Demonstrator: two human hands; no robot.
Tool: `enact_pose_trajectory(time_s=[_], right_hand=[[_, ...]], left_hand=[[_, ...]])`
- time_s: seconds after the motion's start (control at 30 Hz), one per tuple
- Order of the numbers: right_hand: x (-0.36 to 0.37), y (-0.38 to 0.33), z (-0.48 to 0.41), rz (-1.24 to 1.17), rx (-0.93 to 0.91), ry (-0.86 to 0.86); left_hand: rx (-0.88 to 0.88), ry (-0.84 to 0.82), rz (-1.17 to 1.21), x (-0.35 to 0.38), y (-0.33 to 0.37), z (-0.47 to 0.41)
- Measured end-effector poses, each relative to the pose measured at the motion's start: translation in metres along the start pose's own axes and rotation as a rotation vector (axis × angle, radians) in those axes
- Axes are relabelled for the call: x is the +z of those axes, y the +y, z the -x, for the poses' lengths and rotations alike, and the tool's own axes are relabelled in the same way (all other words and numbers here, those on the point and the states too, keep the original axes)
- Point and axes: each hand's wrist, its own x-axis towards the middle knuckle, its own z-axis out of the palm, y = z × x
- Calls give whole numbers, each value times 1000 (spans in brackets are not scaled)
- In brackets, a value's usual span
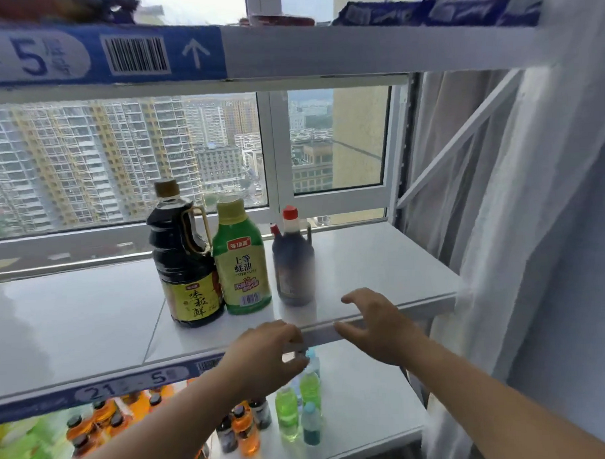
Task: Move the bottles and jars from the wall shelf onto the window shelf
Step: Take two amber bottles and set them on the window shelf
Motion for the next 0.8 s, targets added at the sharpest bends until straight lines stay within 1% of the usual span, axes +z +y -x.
enact_pose_trajectory(time_s=[0.13,0.2,0.4,0.6,0.8], right_hand=[[-8,-3,61,31,73,89],[-12,-5,90,64,91,94],[-32,-16,161,218,145,-19],[-57,-15,225,257,173,-94],[-95,-12,293,286,171,-109]], left_hand=[[85,16,4,6,24,30],[120,21,-15,10,36,44],[188,-27,-152,17,78,91],[181,-43,-140,5,128,133],[171,-57,-167,1,191,175]])
